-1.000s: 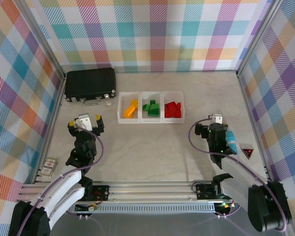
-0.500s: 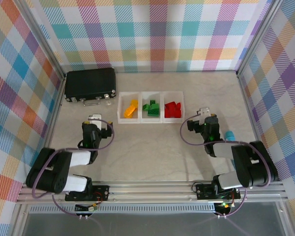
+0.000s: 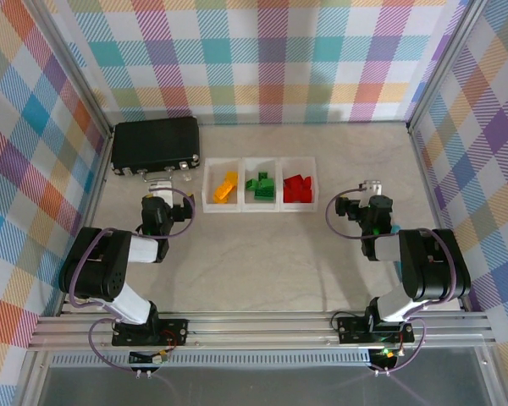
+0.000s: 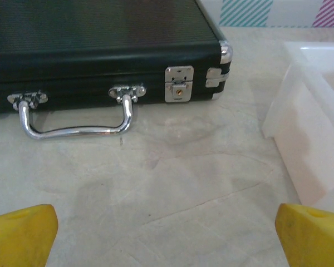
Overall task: Sort the legos into containers by color
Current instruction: Reset both arms
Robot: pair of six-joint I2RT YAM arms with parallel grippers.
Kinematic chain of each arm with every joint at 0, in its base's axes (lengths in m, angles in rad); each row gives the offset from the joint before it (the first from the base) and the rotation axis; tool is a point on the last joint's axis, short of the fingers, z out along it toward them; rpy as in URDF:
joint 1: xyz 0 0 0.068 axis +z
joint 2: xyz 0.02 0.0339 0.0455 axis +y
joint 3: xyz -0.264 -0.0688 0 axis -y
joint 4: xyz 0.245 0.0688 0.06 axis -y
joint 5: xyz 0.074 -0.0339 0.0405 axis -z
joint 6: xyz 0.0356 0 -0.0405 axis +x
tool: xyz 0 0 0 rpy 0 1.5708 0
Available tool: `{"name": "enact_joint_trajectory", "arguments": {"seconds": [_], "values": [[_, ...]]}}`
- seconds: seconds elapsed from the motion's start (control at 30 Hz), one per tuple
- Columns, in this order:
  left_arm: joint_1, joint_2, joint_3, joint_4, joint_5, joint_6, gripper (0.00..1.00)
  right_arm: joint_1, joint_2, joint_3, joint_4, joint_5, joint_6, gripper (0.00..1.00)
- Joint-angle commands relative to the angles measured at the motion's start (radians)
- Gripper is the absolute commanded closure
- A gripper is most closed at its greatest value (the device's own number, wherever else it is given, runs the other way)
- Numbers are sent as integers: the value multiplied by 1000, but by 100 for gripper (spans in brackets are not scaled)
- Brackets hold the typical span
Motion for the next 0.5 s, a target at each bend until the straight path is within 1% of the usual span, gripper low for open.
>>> {"name": "enact_joint_trajectory", "arguments": {"seconds": [0.0,0.23,0.33,0.47], "values": [[6,1,7,-30,-20,-25,0,0,-8,20,5,9,34,1],[7,0,9,-34,-17,-25,0,1,-7,26,-8,-1,29,1],[6,-1,9,-34,-18,-26,0,1,-2,39,-27,-43,11,1],[7,0,12,-37,-14,-27,0,2,-10,24,-3,-93,-9,1]]}}
